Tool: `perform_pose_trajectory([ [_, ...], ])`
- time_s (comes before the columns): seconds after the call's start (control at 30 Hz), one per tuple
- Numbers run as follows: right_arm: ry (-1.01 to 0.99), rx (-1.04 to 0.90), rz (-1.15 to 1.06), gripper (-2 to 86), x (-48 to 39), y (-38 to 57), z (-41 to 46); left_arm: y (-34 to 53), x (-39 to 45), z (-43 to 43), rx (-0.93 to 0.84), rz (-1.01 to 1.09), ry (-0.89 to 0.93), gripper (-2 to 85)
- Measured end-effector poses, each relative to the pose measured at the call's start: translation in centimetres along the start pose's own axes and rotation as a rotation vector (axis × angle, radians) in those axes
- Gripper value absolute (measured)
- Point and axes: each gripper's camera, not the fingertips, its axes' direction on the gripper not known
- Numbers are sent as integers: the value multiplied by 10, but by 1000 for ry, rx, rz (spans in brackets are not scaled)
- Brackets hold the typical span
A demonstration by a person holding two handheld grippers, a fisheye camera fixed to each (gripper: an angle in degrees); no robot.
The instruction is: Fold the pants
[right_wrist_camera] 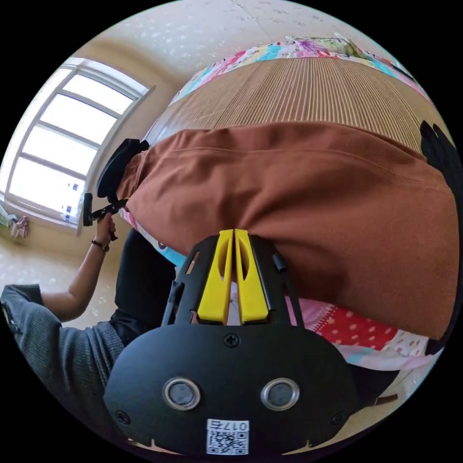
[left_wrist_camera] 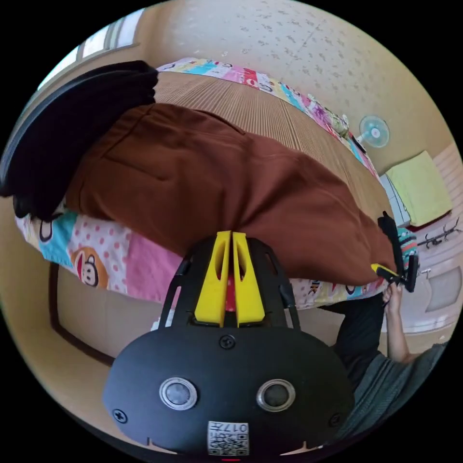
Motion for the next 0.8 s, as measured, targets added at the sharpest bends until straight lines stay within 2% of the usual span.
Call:
perform_pose_trajectory([
  [0.1, 13, 142, 138, 22, 39, 53, -42, 47, -7, -15, 96, -26, 184, 23],
  [0.17, -23, 203, 252, 36, 73, 76, -71, 70, -5, -17, 93, -21, 246, 37],
  [0.3, -142, 389, 480, 152, 144, 110, -132, 93, 0, -21, 97, -42, 266, 51],
  [0.43, -139, 443, 536, 138, 174, 97, -152, 86, 1, -10, 131, -58, 345, 52],
  [0.47, -145, 446, 575, 89, 179, 86, -154, 81, 4, -1, 112, -52, 353, 52],
  [0.53, -150, 501, 535, 43, 166, 61, -169, 74, 13, 12, 60, -38, 366, 52],
  [0.6, -62, 497, 359, 23, 121, -5, -196, 68, 31, 17, 78, 16, 383, 52],
  [0.7, -118, 400, 75, 16, 67, -103, -233, 59, 48, 27, 65, 45, 402, 53],
  [0.8, -104, 485, -93, 11, 17, -145, -300, 52, 59, 33, 56, 79, 454, 56],
])
